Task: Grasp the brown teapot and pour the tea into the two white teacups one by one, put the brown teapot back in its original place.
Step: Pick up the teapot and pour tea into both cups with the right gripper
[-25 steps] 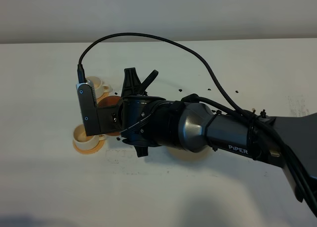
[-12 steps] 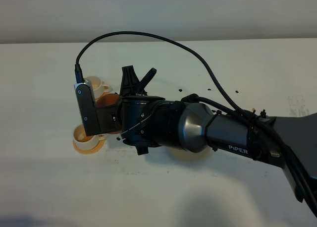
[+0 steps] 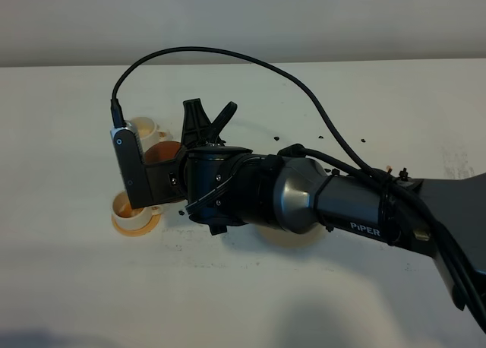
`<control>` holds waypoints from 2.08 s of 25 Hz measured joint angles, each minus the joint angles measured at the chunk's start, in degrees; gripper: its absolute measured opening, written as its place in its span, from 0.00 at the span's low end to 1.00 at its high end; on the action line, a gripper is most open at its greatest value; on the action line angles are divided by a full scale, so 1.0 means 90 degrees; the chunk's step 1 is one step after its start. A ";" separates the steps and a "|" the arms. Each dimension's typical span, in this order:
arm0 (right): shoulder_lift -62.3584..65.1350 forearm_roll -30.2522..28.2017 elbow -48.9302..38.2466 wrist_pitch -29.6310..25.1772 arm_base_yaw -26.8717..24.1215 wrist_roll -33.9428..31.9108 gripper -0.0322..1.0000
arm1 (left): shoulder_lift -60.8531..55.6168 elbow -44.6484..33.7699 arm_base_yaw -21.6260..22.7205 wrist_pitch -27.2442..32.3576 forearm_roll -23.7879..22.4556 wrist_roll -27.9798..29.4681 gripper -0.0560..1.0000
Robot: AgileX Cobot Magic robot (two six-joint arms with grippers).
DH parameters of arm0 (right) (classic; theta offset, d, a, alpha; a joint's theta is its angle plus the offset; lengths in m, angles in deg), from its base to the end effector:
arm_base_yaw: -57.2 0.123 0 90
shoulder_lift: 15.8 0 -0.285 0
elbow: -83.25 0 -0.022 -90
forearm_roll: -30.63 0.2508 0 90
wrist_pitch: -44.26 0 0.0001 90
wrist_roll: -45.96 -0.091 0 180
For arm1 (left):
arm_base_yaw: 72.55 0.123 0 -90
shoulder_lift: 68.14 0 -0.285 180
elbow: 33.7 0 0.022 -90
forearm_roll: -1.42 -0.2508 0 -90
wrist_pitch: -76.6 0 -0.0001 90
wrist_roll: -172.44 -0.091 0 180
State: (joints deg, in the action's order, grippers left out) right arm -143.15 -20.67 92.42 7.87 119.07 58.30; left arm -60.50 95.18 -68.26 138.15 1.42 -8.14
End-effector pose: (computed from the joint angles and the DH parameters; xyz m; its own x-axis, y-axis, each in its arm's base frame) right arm 0.2508 0.3795 0.1861 0.3459 -0.9382 -0.0127 -0.6666 -0.2362 -0.7070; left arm -0.0009 -0.0001 0.2638 -0.5040 -0.0277 -0.8633 -0.0697 0.9975 0.0087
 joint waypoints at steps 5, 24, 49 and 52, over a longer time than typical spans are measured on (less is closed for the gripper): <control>0.0000 -0.0046 0.0000 0.0021 0.0000 0.0122 0.12 | 0.0000 0.0000 0.0000 0.0000 0.0000 0.0000 0.57; 0.0000 -0.0430 0.0000 0.0327 0.0000 0.0129 0.12 | 0.0000 0.0000 0.0000 0.0000 0.0000 0.0000 0.57; 0.0000 -0.0570 0.0000 0.0333 -0.0066 0.0129 0.12 | 0.0000 0.0000 0.0000 0.0000 0.0000 0.0000 0.57; -0.0067 -0.0574 0.0000 0.0333 -0.0066 0.0154 0.12 | 0.0000 0.0000 0.0000 0.0000 0.0000 0.0000 0.57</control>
State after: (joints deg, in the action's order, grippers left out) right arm -143.75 -25.84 92.42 10.87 118.48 59.69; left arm -60.50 95.18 -68.26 138.15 1.42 -8.14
